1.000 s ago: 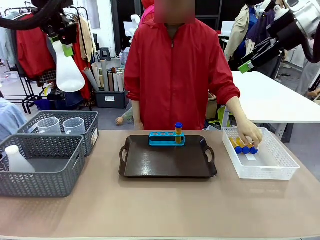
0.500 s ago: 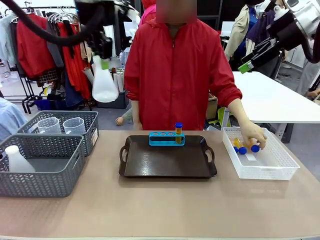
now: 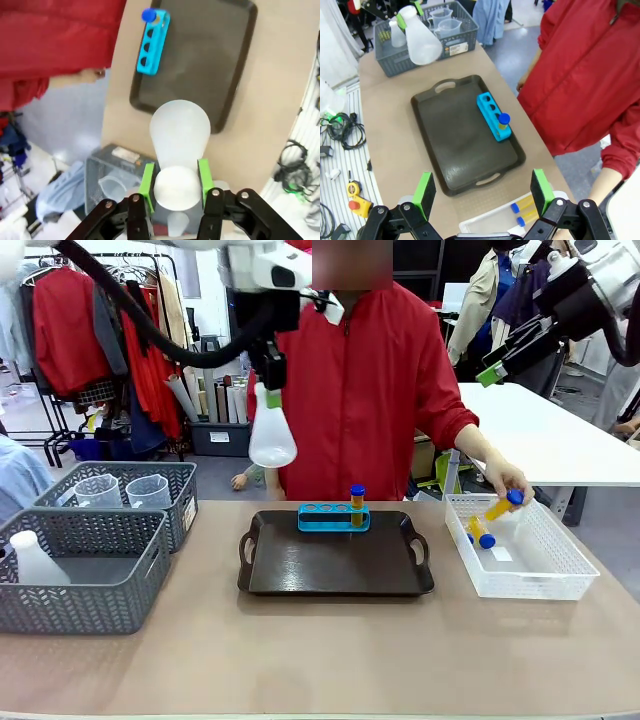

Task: Prepare the laboratory tools.
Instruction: Pick up one Small flask and place it on the Handle tray.

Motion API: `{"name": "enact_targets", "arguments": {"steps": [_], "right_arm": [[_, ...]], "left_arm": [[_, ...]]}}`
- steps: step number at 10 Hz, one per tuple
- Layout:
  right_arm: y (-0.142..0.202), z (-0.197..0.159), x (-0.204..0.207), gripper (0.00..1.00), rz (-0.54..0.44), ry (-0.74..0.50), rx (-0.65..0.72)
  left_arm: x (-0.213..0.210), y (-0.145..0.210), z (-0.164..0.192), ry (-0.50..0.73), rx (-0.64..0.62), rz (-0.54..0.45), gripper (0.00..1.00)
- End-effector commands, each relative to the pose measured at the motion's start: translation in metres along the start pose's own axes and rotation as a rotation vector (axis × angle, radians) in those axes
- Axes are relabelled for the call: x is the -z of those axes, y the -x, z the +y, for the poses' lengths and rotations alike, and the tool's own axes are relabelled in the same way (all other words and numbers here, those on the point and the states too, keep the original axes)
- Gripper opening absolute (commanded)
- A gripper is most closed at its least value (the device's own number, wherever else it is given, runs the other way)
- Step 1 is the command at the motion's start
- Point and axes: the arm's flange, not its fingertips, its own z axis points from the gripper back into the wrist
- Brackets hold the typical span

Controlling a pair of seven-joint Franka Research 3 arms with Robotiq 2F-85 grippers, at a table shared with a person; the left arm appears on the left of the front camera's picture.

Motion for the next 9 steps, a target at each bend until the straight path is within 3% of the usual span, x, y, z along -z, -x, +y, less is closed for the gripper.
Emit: {"name": "enact_targets", "arguments": {"steps": [1,5,9], "right_arm": [[-0.001,0.000,-0.001,1.00,-0.004,-0.002,-0.004],[-0.001,0.000,-0.001,1.00,-0.004,-0.002,-0.004],[-0.001,0.000,-0.001,1.00,-0.004,-0.002,-0.004]], "left_arm": [[0.011,-0.023,0.011,-0.001,0.082,-0.028,0.00],[0.041,-0.056,0.008,0.036,0.160,-0.007,0.00],[0.049,-0.044,-0.001,0.023,0.115,-0.026,0.00]]}}
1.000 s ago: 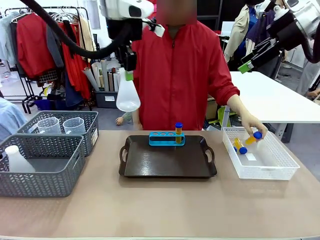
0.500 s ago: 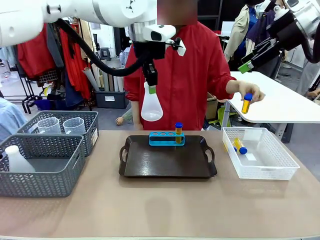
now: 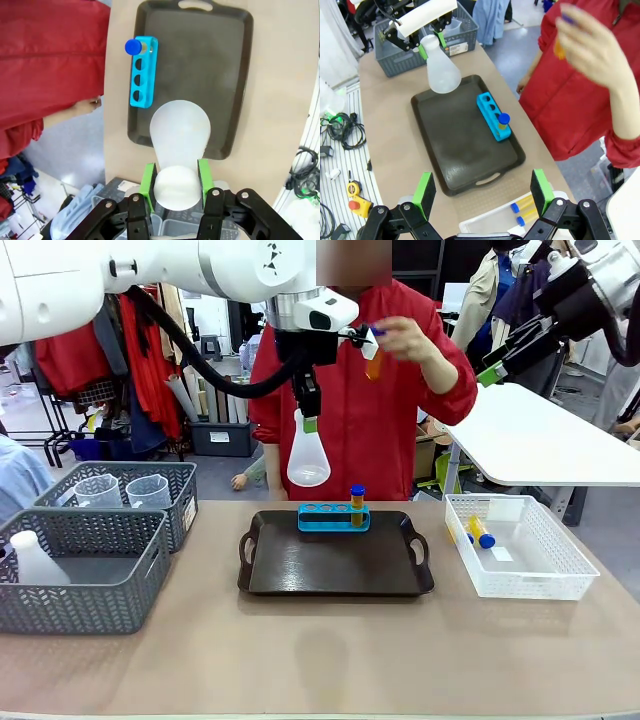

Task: Prepare the laboratory tools.
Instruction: Pick up one Small flask and place it on the Handle tray.

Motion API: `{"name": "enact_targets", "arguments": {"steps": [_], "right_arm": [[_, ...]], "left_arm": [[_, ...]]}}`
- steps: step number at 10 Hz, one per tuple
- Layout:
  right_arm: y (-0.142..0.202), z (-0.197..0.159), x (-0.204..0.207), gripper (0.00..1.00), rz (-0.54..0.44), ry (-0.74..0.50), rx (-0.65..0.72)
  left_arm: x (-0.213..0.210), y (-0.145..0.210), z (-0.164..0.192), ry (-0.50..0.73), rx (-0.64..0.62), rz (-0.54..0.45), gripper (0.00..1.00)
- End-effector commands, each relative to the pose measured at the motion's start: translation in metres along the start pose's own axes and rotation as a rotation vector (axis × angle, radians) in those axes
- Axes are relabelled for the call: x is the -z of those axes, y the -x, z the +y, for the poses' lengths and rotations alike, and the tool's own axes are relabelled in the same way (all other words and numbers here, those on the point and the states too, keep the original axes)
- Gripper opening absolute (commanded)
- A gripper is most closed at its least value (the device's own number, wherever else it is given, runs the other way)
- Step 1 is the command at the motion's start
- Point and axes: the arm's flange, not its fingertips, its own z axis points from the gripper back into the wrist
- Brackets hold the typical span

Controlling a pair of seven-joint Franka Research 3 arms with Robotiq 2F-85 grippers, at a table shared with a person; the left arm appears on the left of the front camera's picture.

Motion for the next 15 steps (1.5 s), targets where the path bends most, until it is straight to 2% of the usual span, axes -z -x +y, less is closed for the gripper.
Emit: {"name": "enact_targets", "arguments": {"steps": [1,2,3,5,8,15], "right_arm": [[-0.001,0.001,-0.001,1.00,-0.004,-0.003,-0.005],[-0.001,0.001,-0.001,1.00,-0.004,-0.003,-0.005],[-0.001,0.001,-0.001,1.00,-0.004,-0.003,-0.005],[-0.001,0.001,-0.001,1.00,-0.004,-0.003,-0.005],[-0.001,0.001,-0.001,1.00,-0.004,-0.003,-0.005],[-0.001,0.001,-0.001,1.00,-0.004,-0.003,-0.005]], "left_arm": [[0.001,0.000,0.000,0.002,0.001,0.001,0.00],[0.010,0.003,0.003,0.021,0.066,0.011,0.00],[0.023,-0.006,0.014,0.084,0.156,-0.039,0.00],[0.055,-0.031,0.034,0.125,0.262,-0.047,0.00],[0.111,-0.055,0.055,0.219,0.326,-0.040,0.00],[0.177,-0.114,0.035,0.252,0.462,0.002,0.00]]}}
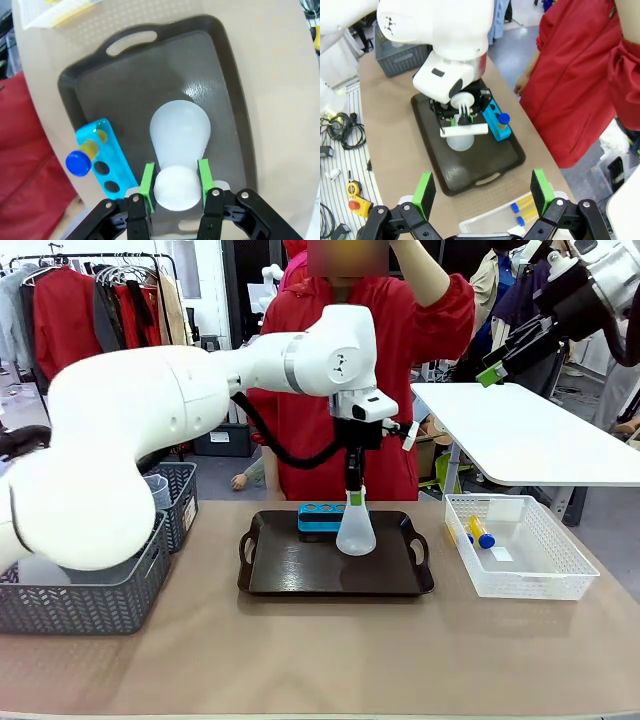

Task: Prepare the laboratory tools.
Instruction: Pick up one Small flask and place it on the Handle tray.

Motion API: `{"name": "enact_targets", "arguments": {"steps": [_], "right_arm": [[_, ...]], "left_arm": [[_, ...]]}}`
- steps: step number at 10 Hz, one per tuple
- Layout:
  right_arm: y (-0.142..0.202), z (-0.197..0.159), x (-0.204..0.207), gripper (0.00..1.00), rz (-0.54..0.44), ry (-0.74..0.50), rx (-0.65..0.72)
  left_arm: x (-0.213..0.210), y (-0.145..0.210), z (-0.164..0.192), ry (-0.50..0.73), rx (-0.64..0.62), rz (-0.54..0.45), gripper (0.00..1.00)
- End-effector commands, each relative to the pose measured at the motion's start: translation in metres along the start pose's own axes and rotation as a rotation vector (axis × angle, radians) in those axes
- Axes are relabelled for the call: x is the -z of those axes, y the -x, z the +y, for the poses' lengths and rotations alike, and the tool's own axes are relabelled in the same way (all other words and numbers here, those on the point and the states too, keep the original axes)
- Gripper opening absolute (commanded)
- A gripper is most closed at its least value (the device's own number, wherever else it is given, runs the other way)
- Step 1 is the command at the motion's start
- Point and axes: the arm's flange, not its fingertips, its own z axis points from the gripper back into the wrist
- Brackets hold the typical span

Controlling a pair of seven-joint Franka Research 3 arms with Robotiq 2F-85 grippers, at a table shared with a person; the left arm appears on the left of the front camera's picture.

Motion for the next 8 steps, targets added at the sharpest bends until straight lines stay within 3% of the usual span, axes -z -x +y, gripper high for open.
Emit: {"name": "enact_targets", "arguments": {"steps": [1,8], "right_arm": [[-0.001,0.001,-0.001,1.00,-0.004,-0.003,-0.005],[-0.001,0.001,-0.001,1.00,-0.004,-0.003,-0.005]], "left_arm": [[-0.003,-0.021,0.035,0.008,0.057,0.031,0.00],[0.035,-0.044,0.049,0.039,0.118,0.071,0.00]]}}
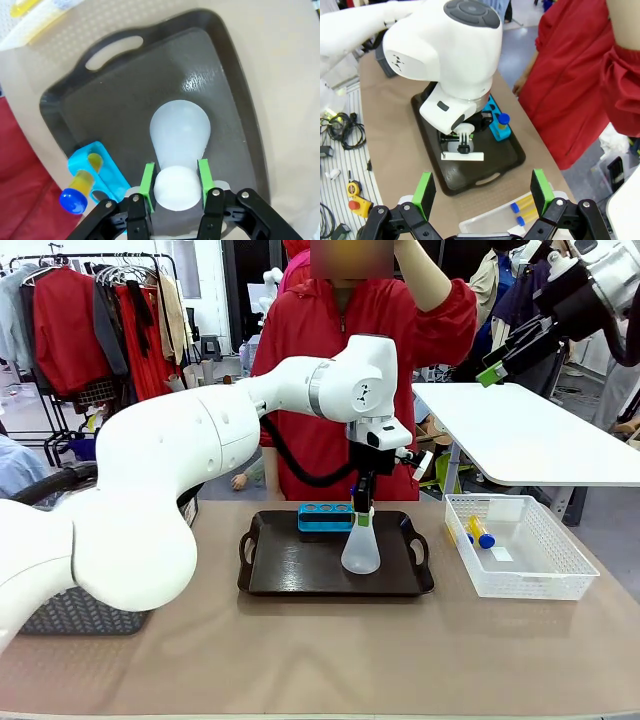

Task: Prepare the laboratory tools.
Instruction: Pick up one Small flask and place it on the Handle tray.

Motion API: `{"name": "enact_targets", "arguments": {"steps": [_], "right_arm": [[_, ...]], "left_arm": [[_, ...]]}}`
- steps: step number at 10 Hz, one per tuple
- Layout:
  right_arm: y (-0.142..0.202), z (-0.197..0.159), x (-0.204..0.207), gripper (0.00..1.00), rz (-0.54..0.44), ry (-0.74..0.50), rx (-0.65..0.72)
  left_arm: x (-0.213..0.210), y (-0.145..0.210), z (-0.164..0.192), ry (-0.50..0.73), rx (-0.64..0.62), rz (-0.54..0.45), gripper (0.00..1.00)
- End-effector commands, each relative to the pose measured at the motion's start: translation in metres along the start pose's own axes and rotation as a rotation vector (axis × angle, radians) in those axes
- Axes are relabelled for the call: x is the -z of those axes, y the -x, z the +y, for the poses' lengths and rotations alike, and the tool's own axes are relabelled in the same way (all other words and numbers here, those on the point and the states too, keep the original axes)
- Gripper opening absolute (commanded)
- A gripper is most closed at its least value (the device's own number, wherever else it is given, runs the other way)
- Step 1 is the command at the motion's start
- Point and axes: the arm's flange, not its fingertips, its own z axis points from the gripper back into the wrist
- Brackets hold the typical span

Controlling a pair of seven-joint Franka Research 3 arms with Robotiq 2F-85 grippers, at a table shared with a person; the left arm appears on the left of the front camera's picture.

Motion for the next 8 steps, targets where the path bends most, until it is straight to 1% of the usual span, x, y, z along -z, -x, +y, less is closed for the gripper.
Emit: {"name": "enact_targets", "arguments": {"steps": [1,5,6,8], "right_arm": [[-0.001,0.001,-0.001,1.00,-0.004,-0.003,-0.005],[-0.001,0.001,-0.001,1.00,-0.004,-0.003,-0.005],[-0.001,0.001,-0.001,1.00,-0.004,-0.003,-0.005],[-0.001,0.001,-0.001,1.00,-0.004,-0.003,-0.005]], "left_arm": [[-0.013,-0.016,0.046,0.025,0.020,0.003,0.15],[-0.021,-0.014,0.041,0.005,0.014,-0.005,0.93],[-0.026,-0.014,0.039,-0.012,0.001,-0.009,1.00],[-0.037,-0.013,0.035,-0.027,-0.035,-0.017,1.00]]}}
